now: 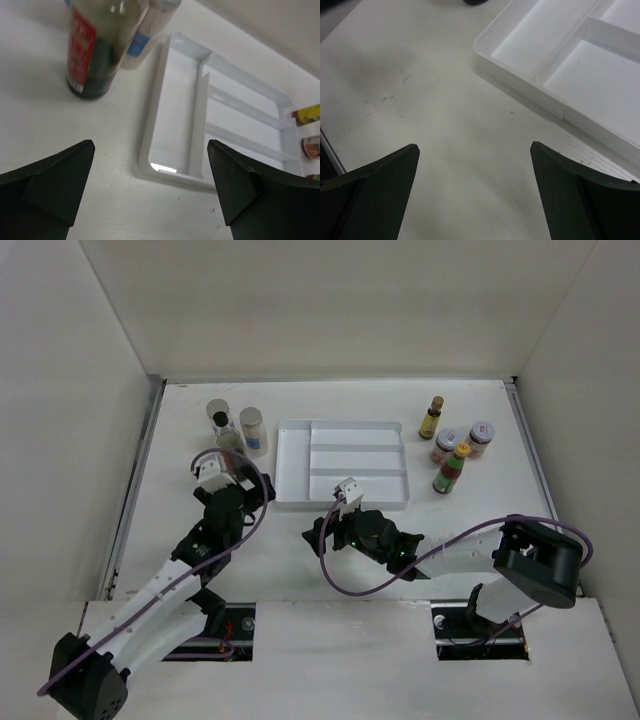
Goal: Organize the condiment bottles
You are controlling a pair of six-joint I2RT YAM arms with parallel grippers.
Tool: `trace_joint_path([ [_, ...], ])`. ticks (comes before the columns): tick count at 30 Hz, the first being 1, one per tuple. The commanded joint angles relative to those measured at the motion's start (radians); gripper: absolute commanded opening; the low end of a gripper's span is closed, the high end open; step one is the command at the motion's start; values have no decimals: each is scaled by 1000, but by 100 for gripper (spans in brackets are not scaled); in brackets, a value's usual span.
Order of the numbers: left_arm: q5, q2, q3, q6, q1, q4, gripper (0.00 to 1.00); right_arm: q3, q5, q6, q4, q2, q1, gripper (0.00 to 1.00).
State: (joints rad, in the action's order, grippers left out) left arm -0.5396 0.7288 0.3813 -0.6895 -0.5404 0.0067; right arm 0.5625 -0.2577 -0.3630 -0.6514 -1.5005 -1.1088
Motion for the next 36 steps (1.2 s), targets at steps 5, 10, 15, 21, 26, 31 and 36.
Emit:
trace_joint_path([
  [5, -158, 9, 247, 336, -53, 116, 100, 34, 12, -5, -33, -10, -15, 100],
  [10, -164, 78, 366, 429, -8, 142, 63, 40, 74, -27, -7, 8, -16, 26],
  [15, -163, 217, 505, 429, 87, 17, 61, 36, 109, -27, -20, 0, -16, 52],
  [21, -122, 378, 629, 430, 187, -63, 76, 43, 133, -16, -28, -13, -16, 71],
  [26, -59, 468, 650, 392, 233, -67, 73, 57, 164, -14, -17, -26, -32, 71],
  [31, -48, 540, 674, 389, 256, -44, 67, 71, 164, -7, 1, -41, -35, 71],
  [36, -54, 584, 688, 390, 257, -11, 61, 74, 160, -1, 4, -52, -41, 71],
])
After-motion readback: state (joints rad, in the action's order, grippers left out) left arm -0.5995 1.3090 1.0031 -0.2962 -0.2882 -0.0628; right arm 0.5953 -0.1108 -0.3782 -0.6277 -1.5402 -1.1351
